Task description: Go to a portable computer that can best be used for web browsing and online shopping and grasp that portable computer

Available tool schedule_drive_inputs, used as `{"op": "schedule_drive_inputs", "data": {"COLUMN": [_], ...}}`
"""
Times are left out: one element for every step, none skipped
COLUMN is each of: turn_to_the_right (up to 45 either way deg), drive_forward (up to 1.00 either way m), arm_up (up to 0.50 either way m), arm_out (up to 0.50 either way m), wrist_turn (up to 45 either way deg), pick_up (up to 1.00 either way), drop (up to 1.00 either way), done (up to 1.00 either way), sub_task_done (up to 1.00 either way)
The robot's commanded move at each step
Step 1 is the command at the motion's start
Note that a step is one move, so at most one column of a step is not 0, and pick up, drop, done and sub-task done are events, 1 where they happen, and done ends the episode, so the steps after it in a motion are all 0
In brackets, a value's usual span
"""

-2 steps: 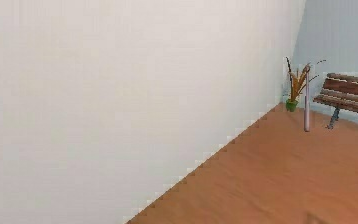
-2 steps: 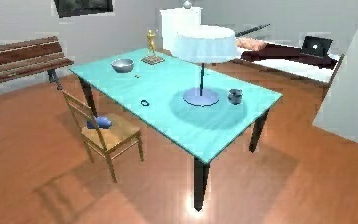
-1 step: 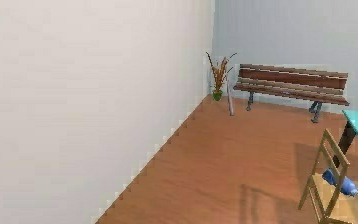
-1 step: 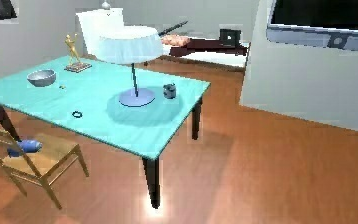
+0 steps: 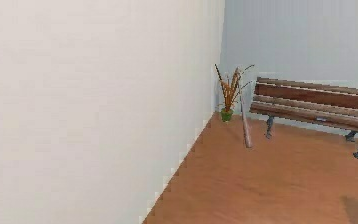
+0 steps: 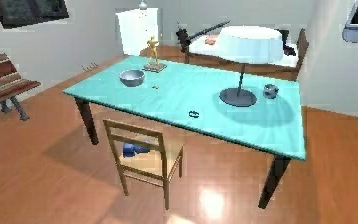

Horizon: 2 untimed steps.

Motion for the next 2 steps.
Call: {"op": "schedule_drive_inputs", "data": {"turn_to_the_right": [33.0,0.0], "drive_forward": [0.00,1.00], "arm_up": [0.00,0.00], "arm_out": [0.00,0.00], "wrist_turn": [0.0,0.0], "pick_up": [0.00,0.00], "drop": [0.00,0.00], "done": [0.00,0.00], "sub_task_done": [0.00,0.00]}}
